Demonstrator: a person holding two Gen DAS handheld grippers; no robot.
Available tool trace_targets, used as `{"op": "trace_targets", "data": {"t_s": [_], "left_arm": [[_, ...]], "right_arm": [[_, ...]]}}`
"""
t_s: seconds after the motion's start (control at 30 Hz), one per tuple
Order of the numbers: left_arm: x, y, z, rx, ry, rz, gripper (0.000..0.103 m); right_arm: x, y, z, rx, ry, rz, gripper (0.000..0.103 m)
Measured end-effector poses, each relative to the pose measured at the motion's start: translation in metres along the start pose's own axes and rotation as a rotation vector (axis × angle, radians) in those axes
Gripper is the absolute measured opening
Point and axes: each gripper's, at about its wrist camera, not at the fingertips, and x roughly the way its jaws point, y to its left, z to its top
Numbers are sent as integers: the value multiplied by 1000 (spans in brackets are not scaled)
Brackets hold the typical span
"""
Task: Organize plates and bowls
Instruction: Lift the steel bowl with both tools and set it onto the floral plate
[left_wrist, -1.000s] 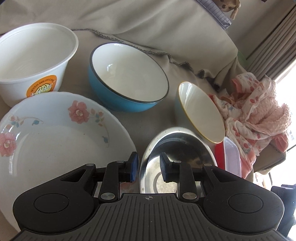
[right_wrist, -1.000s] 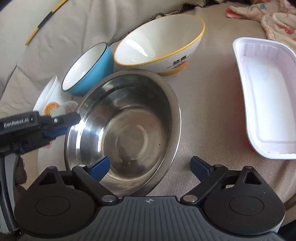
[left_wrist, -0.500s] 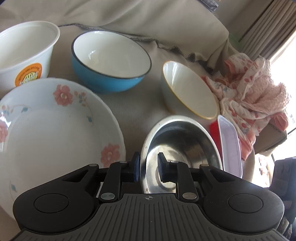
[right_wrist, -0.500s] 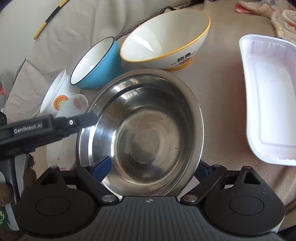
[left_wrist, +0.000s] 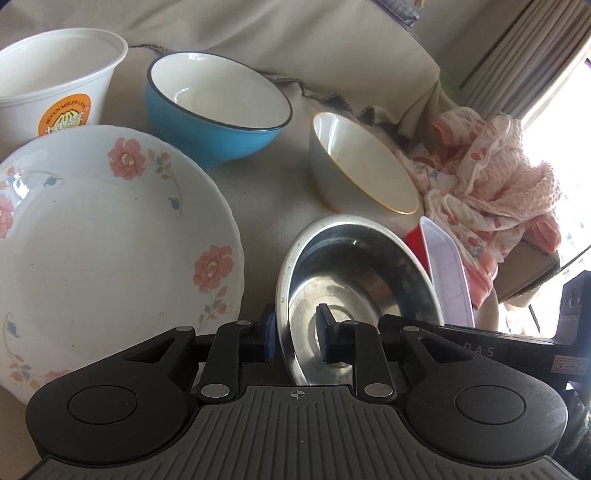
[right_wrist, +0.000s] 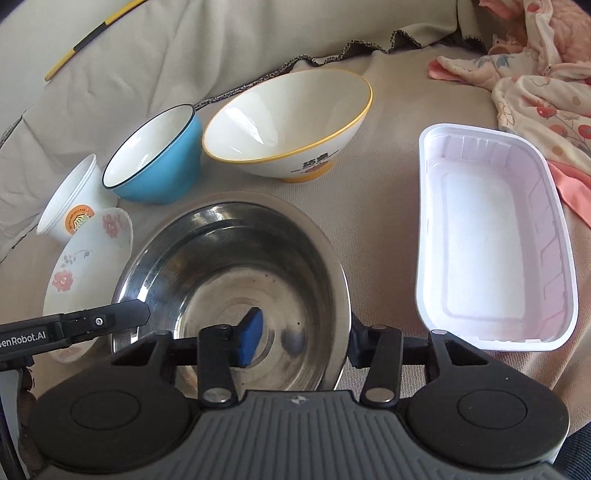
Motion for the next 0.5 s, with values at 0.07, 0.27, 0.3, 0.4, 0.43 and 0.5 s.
{"op": "trace_targets", "data": {"t_s": [0.07,0.27,0.3,0.4,0.43,0.5], "left_arm": [[-11,-4,2,10,-11,40,24],[-76,20,16,-26,-200,52,24],[-84,30,18,-51,-214,49,24],[-99,63,20,-132,-235,96,24],[-100,73,19,-159,-236,128,24],[-98,90,16,-198,-229,186,24]], "right_arm": [[-10,9,1,-28,-25,20,44],[-38,62,17,-179,-126,115,44],[-34,74,21,-204,-126,125,44],[-14,110,28,-277,-111,150,42],[-3,124,29,-303,-95,161,42],[15,144,28,-332,-64,172,41]]}}
